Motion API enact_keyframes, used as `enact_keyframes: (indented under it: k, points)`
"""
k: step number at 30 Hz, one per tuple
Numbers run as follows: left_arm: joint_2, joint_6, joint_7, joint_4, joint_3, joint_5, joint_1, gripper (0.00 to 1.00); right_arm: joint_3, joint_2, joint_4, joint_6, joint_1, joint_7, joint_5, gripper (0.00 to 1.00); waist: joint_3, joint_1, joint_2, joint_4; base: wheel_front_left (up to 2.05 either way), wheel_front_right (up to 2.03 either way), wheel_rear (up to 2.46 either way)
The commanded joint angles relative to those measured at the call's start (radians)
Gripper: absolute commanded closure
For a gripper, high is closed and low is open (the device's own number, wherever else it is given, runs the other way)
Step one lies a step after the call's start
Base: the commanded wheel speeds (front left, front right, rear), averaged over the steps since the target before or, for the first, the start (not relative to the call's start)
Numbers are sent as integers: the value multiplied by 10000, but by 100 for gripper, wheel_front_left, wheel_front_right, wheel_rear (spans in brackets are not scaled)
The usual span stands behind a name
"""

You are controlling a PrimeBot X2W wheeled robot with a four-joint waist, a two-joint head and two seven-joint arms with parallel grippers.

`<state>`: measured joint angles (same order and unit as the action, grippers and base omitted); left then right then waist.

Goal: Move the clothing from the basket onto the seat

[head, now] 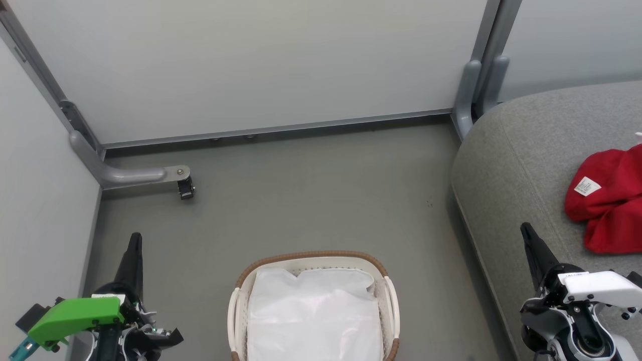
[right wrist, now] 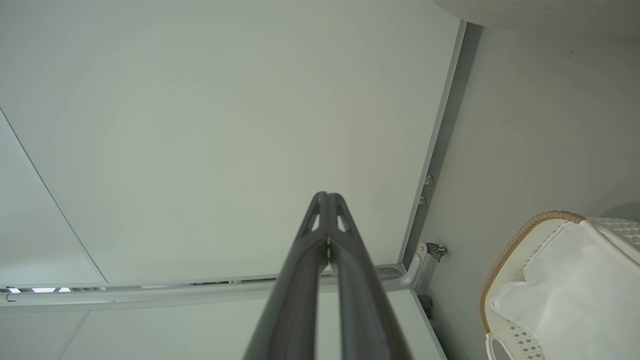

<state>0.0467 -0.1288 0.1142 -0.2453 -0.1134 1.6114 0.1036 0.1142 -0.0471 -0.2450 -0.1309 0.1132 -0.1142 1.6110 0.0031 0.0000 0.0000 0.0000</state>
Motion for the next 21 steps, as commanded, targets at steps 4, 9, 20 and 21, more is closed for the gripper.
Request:
enact_keyframes:
  k: [4, 9, 20, 21]
  points:
    - [66, -38, 31, 13, -19, 31, 95, 100, 15, -59, 30, 3, -109, -32, 38, 100, 0, 0, 0, 0, 0, 0, 0]
    - [66, -38, 31, 13, -19, 30, 95, 100, 15, -59, 30, 3, -109, -33, 38, 100, 0, 0, 0, 0, 0, 0, 0]
    - [66, -38, 30, 14, -19, 30, 95, 100, 14, -60, 30, 3, -109, -33, 38, 100, 0, 0, 0, 0, 0, 0, 0]
    - [66, -38, 30, 14, -19, 30, 95, 100, 14, -60, 30, 3, -109, -33, 38, 100, 0, 0, 0, 0, 0, 0, 0]
